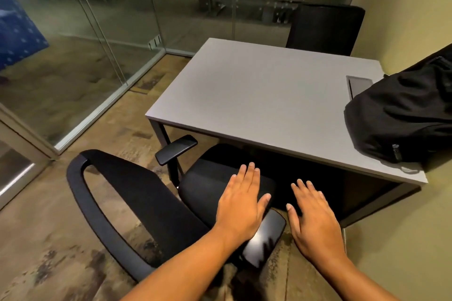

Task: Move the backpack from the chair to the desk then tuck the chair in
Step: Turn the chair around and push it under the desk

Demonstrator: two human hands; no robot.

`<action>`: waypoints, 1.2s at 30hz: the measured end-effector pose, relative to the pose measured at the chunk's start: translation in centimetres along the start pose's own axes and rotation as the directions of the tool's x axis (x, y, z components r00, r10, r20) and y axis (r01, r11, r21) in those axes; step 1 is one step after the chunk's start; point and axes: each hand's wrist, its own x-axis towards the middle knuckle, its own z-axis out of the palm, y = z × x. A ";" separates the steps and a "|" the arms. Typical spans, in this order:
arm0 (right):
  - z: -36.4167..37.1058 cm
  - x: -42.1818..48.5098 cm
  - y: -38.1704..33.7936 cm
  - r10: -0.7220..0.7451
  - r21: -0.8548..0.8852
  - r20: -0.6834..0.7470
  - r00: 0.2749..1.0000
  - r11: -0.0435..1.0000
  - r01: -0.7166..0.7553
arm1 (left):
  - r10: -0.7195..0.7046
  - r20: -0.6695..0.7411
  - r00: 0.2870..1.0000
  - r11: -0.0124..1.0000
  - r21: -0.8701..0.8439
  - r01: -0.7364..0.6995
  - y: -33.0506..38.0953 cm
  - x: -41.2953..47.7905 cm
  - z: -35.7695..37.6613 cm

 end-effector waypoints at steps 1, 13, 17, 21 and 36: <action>0.0 -0.1 -0.5 -0.005 -0.007 0.008 1.000 1.000 0.005 | -0.001 -0.027 1.000 1.000 -0.020 0.000 -0.2 -0.3 -0.9; 0.4 -1.2 -7.1 -0.162 0.009 0.121 0.979 0.987 0.162 | -0.009 -0.158 0.987 0.989 0.147 0.032 -9.6 -9.0 -12.0; 0.1 -2.0 -10.1 -0.214 0.050 0.114 0.970 0.977 0.209 | -0.096 -0.174 0.980 0.973 0.192 0.129 -12.1 -11.6 -13.7; -0.6 -2.3 -12.0 -0.243 0.054 0.098 0.965 0.970 0.239 | -0.139 -0.169 0.976 0.962 0.210 0.173 -14.6 -12.5 -14.0; 3.5 -1.8 -26.2 -0.083 0.146 0.053 0.995 0.987 0.074 | 0.076 -0.038 0.996 0.979 0.193 -0.067 -28.5 -11.9 -17.2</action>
